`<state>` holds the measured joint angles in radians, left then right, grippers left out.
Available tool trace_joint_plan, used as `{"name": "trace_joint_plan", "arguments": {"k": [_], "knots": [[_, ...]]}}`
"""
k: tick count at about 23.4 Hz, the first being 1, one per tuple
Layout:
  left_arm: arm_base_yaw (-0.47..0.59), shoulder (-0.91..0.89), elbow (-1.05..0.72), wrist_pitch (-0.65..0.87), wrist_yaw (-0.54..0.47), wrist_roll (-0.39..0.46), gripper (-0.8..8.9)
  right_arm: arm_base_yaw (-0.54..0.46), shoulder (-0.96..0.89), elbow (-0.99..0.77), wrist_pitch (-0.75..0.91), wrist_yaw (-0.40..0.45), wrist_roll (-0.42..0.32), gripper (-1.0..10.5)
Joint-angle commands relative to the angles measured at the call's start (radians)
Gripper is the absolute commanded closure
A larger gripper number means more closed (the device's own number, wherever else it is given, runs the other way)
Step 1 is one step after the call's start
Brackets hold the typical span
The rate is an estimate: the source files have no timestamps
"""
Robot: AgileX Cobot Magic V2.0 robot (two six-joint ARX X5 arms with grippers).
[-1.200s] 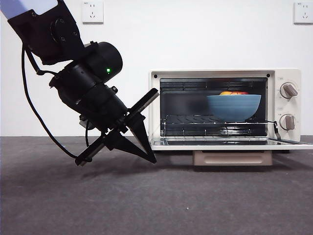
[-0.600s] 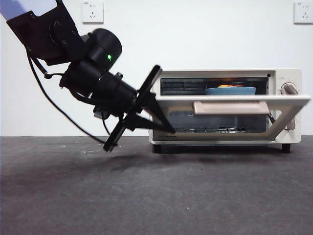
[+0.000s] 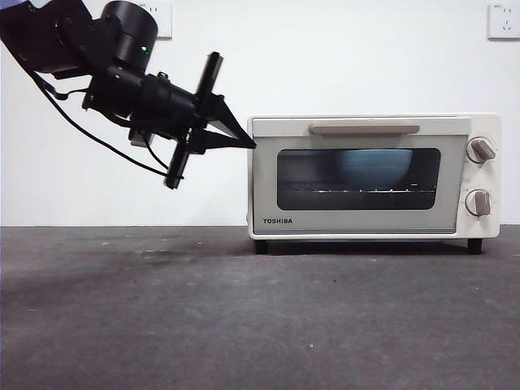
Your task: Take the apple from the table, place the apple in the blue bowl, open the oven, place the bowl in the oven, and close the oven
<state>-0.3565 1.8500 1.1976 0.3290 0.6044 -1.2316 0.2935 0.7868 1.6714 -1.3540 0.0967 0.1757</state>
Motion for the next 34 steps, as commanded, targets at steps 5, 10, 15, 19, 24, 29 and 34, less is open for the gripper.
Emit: {"name": "trace_joint_plan", "arguments": {"k": [5, 10, 15, 19, 24, 29, 34], "knots": [[0.024, -0.034, 0.001, 0.008, 0.12, 0.072, 8.21, 0.001, 0.006, -0.006, -0.024, 0.006, 0.004, 9.5], [0.024, -0.134, 0.001, -0.019, 0.163, 0.233, 8.21, 0.001, 0.023, -0.006, -0.023, 0.06, 0.007, 9.5], [0.022, -0.294, 0.001, -0.177, 0.151, 0.468, 8.19, 0.001, 0.048, -0.006, -0.023, 0.061, 0.006, 9.5], [0.022, -0.451, 0.001, -0.383, 0.066, 0.73, 8.19, 0.001, 0.077, -0.006, -0.024, 0.061, 0.006, 9.5], [0.022, -0.639, 0.001, -0.668, -0.173, 0.989, 8.18, 0.001, 0.125, -0.006, -0.023, 0.061, 0.006, 9.5], [0.023, -0.795, 0.001, -0.924, -0.333, 1.116, 8.17, 0.001, 0.183, -0.006, -0.023, 0.061, 0.006, 9.5], [0.025, -0.897, 0.001, -1.084, -0.397, 1.123, 8.17, 0.001, 0.261, -0.006, -0.023, 0.061, 0.006, 9.5]]}}
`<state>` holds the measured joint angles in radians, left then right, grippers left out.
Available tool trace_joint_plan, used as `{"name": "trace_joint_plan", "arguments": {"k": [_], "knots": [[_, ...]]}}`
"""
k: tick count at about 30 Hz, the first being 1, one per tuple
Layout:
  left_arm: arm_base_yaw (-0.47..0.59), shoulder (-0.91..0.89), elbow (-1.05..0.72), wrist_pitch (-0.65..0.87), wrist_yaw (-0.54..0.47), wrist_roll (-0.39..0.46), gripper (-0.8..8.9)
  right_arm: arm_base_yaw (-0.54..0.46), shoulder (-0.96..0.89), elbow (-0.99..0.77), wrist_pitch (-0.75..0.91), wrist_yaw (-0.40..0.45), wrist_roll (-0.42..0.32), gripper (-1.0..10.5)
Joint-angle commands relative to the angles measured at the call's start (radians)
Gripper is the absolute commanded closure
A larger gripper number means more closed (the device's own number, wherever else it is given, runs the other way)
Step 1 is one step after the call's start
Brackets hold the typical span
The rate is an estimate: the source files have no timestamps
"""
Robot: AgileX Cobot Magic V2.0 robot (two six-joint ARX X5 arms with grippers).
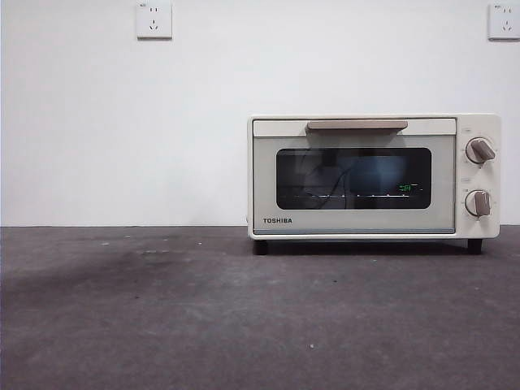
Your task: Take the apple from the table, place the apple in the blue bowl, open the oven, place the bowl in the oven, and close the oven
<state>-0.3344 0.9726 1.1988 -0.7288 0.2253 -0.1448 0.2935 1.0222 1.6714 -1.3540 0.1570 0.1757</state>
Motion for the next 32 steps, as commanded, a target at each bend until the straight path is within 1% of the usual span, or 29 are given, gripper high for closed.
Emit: {"name": "trace_joint_plan", "arguments": {"k": [1, 11, 12, 13, 15, 18, 20, 23, 24, 28, 30, 32], "knots": [[0.003, -0.029, 0.0, -0.037, -0.016, 0.036, 8.17, 0.001, 0.037, -0.006, -0.023, 0.001, 0.006, 9.5], [0.003, -0.027, 0.0, -0.043, -0.017, 0.038, 8.17, 0.001, 0.215, -0.006, -0.023, 0.001, 0.006, 9.5], [0.001, -0.026, 0.0, -0.043, -0.02, 0.051, 8.17, 0.001, 0.236, -0.006, -0.023, 0.001, 0.006, 9.5], [0.0, -0.026, 0.0, -0.041, -0.029, 0.096, 8.17, 0.0, 0.251, -0.006, -0.023, 0.001, 0.006, 9.5], [0.022, -0.025, 0.0, -0.041, -0.102, 0.188, 8.17, 0.0, 0.283, -0.006, -0.022, 0.001, 0.006, 9.5], [0.049, -0.025, -0.01, -0.007, -0.195, 0.282, 8.17, 0.0, 0.326, -0.006, -0.022, 0.001, 0.006, 9.5], [0.063, -0.045, -0.044, 0.057, -0.194, 0.309, 8.17, 0.0, 0.348, -0.006, -0.022, 0.001, 0.006, 9.5], [0.081, -0.128, -0.178, 0.251, -0.151, 0.302, 8.17, 0.0, 0.374, -0.006, -0.022, 0.001, 0.006, 9.5], [0.09, -0.174, -0.255, 0.341, -0.135, 0.302, 8.17, 0.0, 0.383, -0.006, -0.021, 0.001, 0.006, 9.5], [0.137, -0.342, -0.542, 0.626, -0.14, 0.301, 8.17, 0.0, 0.402, -0.006, -0.004, 0.001, 0.006, 9.5], [0.169, -0.44, -0.682, 0.718, -0.141, 0.281, 8.17, 0.0, 0.402, -0.006, 0.023, 0.001, 0.006, 9.5], [0.201, -0.526, -0.779, 0.741, -0.151, 0.262, 8.17, 0.0, 0.402, -0.006, 0.054, 0.001, 0.006, 9.5]]}}
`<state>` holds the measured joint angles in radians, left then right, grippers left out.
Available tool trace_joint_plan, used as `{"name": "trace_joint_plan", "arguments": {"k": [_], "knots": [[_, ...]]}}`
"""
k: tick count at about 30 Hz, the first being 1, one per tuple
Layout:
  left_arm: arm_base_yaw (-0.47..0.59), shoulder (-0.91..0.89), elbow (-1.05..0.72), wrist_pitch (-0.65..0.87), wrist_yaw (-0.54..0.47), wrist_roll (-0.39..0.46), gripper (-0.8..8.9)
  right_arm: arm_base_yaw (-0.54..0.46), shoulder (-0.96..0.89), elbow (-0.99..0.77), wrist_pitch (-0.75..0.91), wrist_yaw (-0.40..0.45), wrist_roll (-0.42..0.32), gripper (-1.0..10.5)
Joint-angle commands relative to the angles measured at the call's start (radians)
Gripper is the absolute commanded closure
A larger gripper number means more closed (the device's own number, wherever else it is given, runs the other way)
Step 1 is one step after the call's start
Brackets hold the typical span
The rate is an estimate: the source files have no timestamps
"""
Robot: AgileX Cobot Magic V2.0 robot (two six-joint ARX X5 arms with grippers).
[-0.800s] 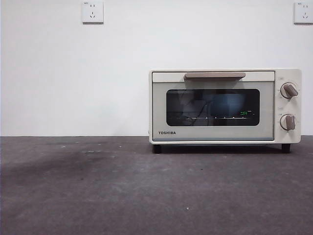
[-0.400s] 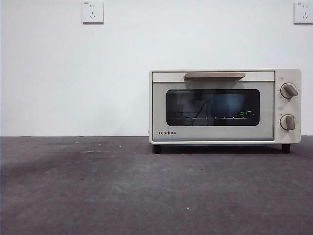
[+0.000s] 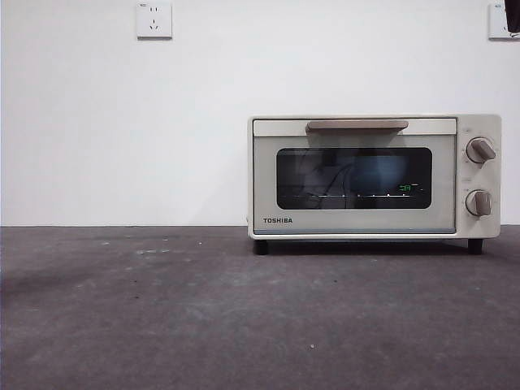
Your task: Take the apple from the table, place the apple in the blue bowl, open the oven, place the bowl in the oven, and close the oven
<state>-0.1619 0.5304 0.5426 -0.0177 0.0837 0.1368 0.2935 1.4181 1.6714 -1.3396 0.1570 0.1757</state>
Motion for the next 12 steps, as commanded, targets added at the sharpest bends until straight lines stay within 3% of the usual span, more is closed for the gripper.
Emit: {"name": "trace_joint_plan", "arguments": {"k": [1, 8, 12], "knots": [[0.053, -0.137, -0.175, 0.032, -0.026, -0.028, 8.17, 0.0, 0.006, -0.006, 0.062, 0.001, 0.006, 9.5], [0.146, -0.365, -0.395, 0.026, -0.063, -0.039, 8.17, 0.0, 0.006, -0.006, 0.198, 0.001, 0.006, 9.5], [0.15, -0.442, -0.483, 0.023, -0.079, -0.094, 8.17, 0.0, 0.006, -0.006, 0.27, 0.001, 0.006, 9.5]]}}
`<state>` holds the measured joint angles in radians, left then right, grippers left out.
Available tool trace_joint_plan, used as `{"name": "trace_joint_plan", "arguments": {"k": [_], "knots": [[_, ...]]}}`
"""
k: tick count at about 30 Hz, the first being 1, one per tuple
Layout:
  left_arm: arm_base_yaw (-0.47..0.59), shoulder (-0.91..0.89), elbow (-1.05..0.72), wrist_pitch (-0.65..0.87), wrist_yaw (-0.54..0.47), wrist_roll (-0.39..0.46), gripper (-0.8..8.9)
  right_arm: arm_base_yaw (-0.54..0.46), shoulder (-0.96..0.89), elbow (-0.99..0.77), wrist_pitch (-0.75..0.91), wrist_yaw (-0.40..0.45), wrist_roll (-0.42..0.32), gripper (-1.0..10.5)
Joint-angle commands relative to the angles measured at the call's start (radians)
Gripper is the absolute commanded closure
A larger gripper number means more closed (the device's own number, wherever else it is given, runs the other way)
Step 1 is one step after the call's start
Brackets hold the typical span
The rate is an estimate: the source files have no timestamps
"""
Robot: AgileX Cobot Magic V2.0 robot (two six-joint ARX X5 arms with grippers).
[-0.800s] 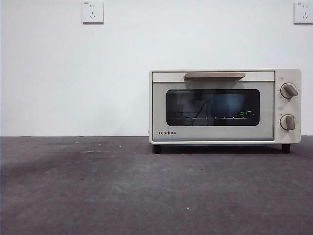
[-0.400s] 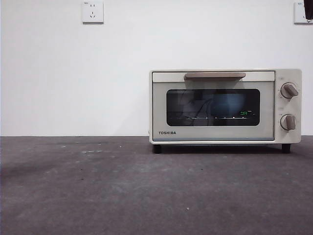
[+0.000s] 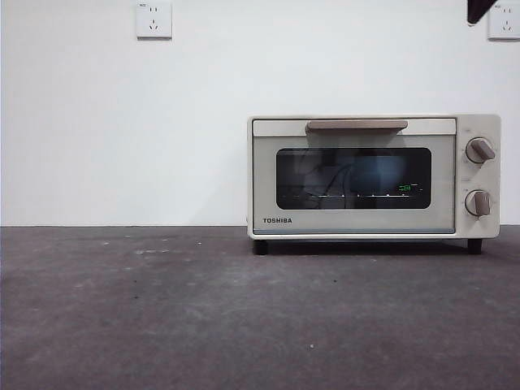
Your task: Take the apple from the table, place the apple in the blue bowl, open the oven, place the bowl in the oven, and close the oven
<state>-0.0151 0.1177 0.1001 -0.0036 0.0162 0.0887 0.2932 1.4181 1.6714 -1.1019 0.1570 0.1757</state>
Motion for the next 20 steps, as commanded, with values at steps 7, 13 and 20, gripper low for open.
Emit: {"name": "trace_joint_plan", "arguments": {"k": [7, 13, 20], "knots": [[0.003, -0.114, -0.092, -0.13, -0.056, -0.088, 8.17, 0.0, 0.006, -0.006, 0.108, 0.001, 0.006, 9.5], [0.003, -0.114, -0.092, -0.164, -0.103, -0.088, 8.17, 0.0, 0.006, -0.006, 0.115, 0.001, 0.006, 9.5], [0.003, -0.114, -0.092, -0.164, -0.061, -0.086, 8.17, 0.0, 0.006, -0.006, 0.114, 0.001, 0.006, 9.5]]}}
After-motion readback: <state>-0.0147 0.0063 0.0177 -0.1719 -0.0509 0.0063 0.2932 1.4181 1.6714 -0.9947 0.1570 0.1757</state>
